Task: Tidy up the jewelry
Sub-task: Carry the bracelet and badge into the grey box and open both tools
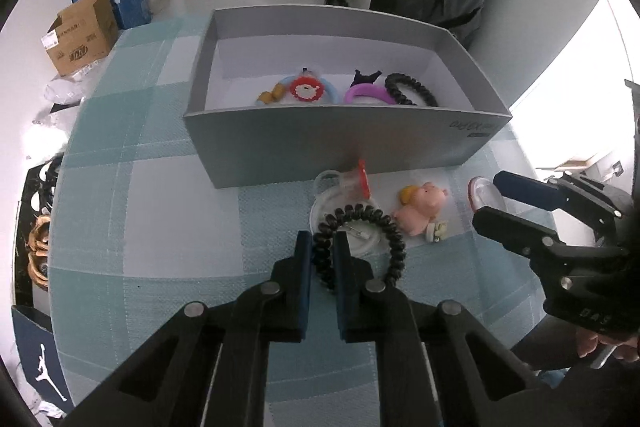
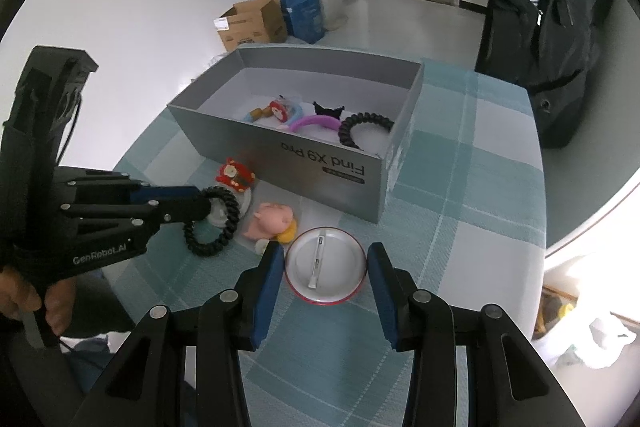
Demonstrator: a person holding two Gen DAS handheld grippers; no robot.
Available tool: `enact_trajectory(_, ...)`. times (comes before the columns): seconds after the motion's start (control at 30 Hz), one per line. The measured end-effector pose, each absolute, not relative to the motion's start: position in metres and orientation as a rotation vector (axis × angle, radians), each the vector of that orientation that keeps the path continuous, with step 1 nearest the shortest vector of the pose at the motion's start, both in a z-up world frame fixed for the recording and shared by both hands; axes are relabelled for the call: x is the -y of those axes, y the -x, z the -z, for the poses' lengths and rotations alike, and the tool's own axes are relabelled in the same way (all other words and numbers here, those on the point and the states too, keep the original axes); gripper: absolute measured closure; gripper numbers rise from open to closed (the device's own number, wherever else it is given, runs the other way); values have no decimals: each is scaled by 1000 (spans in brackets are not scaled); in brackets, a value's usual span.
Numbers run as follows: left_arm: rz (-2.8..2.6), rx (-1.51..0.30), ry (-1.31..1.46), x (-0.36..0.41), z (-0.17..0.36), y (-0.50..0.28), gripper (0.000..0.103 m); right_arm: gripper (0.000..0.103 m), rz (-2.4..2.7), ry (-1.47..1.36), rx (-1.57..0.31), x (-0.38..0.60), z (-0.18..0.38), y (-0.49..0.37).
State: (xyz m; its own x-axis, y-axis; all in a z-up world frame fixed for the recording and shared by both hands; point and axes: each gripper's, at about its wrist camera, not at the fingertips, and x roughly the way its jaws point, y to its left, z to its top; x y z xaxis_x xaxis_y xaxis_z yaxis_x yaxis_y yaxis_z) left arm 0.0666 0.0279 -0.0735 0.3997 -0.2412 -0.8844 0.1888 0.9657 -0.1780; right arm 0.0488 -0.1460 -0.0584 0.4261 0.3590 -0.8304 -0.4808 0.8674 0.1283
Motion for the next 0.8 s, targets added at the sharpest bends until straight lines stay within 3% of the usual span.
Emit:
enact_trajectory(0.4,297,-1079,156,-49,47,-67,97,61,-505,39,-984,160,46,-54)
enact_trajectory(0.8,284,-910,215,-62,-1,-68,97,61,-484,-74,-884,169,10,-61)
